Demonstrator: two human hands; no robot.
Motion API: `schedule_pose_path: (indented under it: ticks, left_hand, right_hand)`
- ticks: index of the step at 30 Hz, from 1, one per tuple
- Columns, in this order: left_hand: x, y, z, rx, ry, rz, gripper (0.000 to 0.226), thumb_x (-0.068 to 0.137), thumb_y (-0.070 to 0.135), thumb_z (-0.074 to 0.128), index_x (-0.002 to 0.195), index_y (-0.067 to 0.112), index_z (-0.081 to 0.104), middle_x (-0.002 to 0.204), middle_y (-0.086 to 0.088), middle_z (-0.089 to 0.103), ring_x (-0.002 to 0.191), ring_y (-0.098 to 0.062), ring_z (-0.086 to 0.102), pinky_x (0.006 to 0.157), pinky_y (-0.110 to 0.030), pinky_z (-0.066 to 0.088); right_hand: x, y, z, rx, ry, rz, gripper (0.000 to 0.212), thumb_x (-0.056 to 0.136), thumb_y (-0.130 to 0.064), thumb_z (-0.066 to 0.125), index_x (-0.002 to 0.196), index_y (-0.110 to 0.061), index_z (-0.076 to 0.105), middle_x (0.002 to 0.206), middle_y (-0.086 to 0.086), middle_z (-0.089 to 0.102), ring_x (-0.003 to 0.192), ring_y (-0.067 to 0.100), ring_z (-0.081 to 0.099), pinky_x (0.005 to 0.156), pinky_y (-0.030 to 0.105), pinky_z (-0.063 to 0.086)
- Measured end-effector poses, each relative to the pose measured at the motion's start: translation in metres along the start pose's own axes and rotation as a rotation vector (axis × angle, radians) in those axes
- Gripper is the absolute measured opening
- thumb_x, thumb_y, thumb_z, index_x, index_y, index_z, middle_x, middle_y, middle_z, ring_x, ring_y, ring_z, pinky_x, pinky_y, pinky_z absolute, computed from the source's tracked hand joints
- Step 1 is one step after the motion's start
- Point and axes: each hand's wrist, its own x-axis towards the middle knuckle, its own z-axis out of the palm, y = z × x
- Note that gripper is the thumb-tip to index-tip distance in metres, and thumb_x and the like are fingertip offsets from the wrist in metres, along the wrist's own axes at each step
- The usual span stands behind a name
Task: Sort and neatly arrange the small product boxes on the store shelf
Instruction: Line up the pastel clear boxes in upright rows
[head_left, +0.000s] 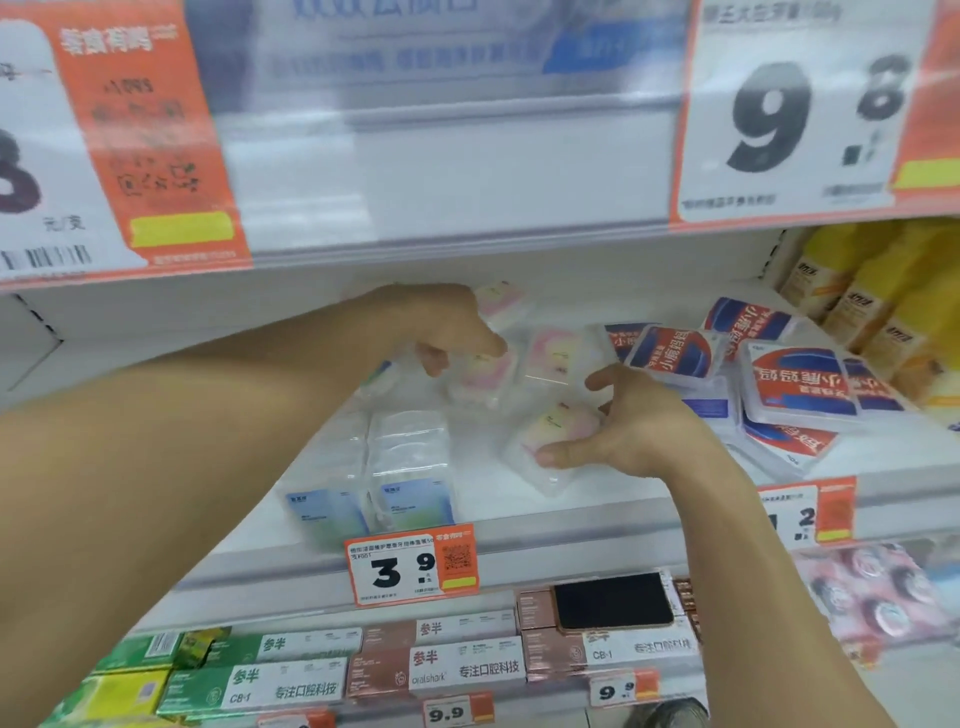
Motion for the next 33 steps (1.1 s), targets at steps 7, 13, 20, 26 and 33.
schedule_pose_path:
  ticks: [7, 13, 20, 26, 33]
  left_hand:
    - [0.005, 0.015, 0.015, -0.253, -0.153, -0.095, 0.051, 0.074, 0.031, 0.083, 0.110, 0.000, 0.064, 0.103, -0.015, 0.066, 0.090, -0.026, 0.070, 0.064, -0.031, 0.061]
    - [-0.010, 0.019, 0.014, -0.145, -0.250, -0.075, 0.066, 0.068, 0.013, 0.087, 0.126, 0.011, 0.057, 0.119, -0.009, 0.060, 0.096, -0.023, 0.062, 0.086, -0.042, 0.058]
    - [-0.026, 0.015, 0.004, -0.146, -0.253, 0.059, 0.073, 0.062, 0.002, 0.089, 0.122, 0.017, 0.050, 0.112, -0.009, 0.060, 0.098, -0.031, 0.068, 0.081, -0.045, 0.060]
    - [-0.033, 0.009, -0.003, -0.246, -0.321, 0.123, 0.060, 0.070, 0.006, 0.085, 0.119, 0.015, 0.051, 0.116, -0.012, 0.065, 0.096, -0.028, 0.071, 0.080, -0.034, 0.060]
    - [-0.044, 0.016, -0.002, -0.222, -0.394, 0.154, 0.034, 0.086, 0.039, 0.069, 0.116, 0.026, 0.063, 0.115, -0.003, 0.069, 0.107, -0.022, 0.066, 0.093, -0.037, 0.056]
  right_hand:
    - [-0.004, -0.004, -0.007, 0.187, 0.045, -0.111, 0.068, 0.060, -0.026, 0.094, 0.122, -0.017, 0.067, 0.119, -0.003, 0.068, 0.100, 0.015, 0.064, 0.078, 0.026, 0.051]
    - [-0.006, 0.003, -0.012, 0.281, 0.044, -0.142, 0.047, 0.066, -0.017, 0.089, 0.110, -0.022, 0.071, 0.103, -0.005, 0.074, 0.086, 0.007, 0.068, 0.068, 0.023, 0.055]
    - [-0.005, 0.004, -0.014, 0.381, 0.050, -0.126, 0.050, 0.070, -0.009, 0.083, 0.117, -0.016, 0.068, 0.107, -0.006, 0.070, 0.095, 0.013, 0.067, 0.087, 0.034, 0.058]
    - [-0.007, 0.009, -0.025, 0.344, 0.004, -0.185, 0.045, 0.072, -0.007, 0.081, 0.114, -0.020, 0.071, 0.106, -0.010, 0.070, 0.090, 0.002, 0.064, 0.074, 0.017, 0.052]
    - [-0.012, 0.010, -0.030, 0.317, -0.020, -0.264, 0.041, 0.074, -0.008, 0.080, 0.111, -0.024, 0.072, 0.103, -0.016, 0.070, 0.090, -0.003, 0.066, 0.074, 0.011, 0.051]
